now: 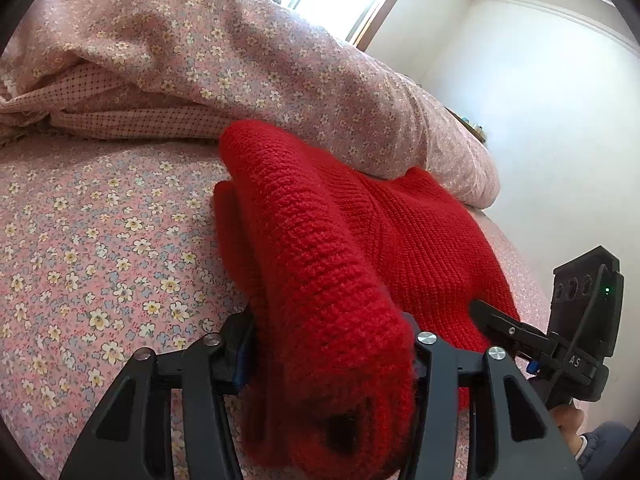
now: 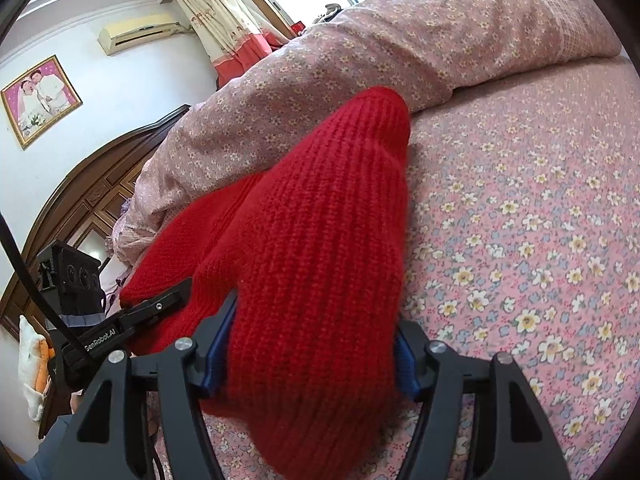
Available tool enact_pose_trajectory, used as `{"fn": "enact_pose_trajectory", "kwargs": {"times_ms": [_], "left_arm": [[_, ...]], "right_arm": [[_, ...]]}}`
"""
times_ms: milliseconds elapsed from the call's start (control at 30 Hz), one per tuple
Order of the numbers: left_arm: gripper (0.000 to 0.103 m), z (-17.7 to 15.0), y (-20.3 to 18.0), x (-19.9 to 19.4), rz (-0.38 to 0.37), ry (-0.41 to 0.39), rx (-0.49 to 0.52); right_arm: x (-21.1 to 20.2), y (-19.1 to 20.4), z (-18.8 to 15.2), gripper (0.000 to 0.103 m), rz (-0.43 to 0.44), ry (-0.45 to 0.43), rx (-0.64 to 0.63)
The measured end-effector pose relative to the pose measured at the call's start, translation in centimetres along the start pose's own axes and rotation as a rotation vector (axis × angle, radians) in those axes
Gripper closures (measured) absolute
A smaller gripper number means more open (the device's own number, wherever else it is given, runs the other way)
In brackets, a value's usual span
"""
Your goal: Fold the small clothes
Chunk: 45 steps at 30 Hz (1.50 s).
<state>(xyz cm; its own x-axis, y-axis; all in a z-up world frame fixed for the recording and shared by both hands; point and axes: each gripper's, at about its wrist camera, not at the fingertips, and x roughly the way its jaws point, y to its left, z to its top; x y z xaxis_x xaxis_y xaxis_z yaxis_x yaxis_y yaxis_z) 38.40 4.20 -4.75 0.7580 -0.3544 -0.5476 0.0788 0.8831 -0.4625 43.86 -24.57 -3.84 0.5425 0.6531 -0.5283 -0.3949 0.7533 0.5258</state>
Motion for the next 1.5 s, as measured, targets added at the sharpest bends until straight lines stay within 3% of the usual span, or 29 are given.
{"fn": "enact_pose_trajectory", "kwargs": {"times_ms": [167,600,833,1500], "left_arm": [[0.062,-0.5,-0.4,-0.8,0.016,-0.004,-0.007],[0.059,0.3,1.0,0.1,-0.019,0.013,-0.044],[0.059,1.4,0.1,0.8,-0.013,0.005,-0.003],[0.058,1.1,0.1,0.8,-0.006,0.003,-0.005]], "right_arm": [[0.4,-1.1,0.7,0.035,0.067,-0.002,0.03],[-0.5,0.2,-0.1,0.036,0.02,-0.012,-0.009],[-0.6,0.1,-0.2,0.036,0.007,-0.011,-0.003],[-0.5,-0.4,-0.2,0.033,0.034,-0.008,0.027]]}}
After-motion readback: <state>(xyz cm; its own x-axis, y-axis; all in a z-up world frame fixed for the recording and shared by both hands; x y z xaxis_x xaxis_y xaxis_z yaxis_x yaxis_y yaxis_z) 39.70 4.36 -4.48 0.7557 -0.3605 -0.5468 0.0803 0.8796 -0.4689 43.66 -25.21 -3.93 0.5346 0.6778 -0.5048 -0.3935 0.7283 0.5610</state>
